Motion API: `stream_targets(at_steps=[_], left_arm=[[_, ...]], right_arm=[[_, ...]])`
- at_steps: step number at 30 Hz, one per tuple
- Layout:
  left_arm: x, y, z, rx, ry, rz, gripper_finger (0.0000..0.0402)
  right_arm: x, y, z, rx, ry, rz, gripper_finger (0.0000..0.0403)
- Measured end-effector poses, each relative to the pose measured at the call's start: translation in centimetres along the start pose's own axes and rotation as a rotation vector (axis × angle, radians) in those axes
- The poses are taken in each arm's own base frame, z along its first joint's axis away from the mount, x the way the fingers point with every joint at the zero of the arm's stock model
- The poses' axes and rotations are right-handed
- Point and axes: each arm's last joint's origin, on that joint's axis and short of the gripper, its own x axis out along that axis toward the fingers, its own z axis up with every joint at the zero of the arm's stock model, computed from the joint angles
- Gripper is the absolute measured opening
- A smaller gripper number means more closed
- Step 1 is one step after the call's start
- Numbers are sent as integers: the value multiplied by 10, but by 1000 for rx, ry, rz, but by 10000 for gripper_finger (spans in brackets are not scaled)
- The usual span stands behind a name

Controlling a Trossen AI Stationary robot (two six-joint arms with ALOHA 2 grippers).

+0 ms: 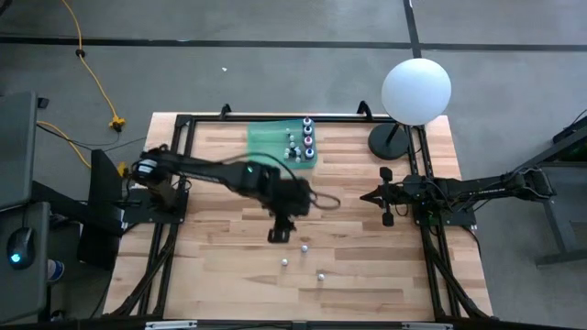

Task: Pick & Place food coloring
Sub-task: Put the small black food coloring bottle into the blue transparent bin

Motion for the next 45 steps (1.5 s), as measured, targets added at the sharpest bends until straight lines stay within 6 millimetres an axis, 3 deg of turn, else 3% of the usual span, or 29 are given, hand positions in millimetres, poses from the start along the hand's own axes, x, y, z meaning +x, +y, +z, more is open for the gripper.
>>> stream_targets(at_steps=[3, 8, 16, 29, 45], left_arm=[[24, -15, -1, 27, 51, -58, 189], [65, -35, -2, 224, 88, -165, 189], [106, -36, -3, 462, 103, -144, 188], [120, -31, -7, 638, 103, -65, 188], [140, -18, -20, 627, 96, -38, 188]], right_arm=[[0, 0, 0, 0, 0, 0, 0], [0, 0, 0, 0, 2, 0, 0], [0, 0, -1, 0, 5, 1, 0], [0, 0, 0, 0, 0, 0, 0], [0, 0, 0, 0, 0, 0, 0]])
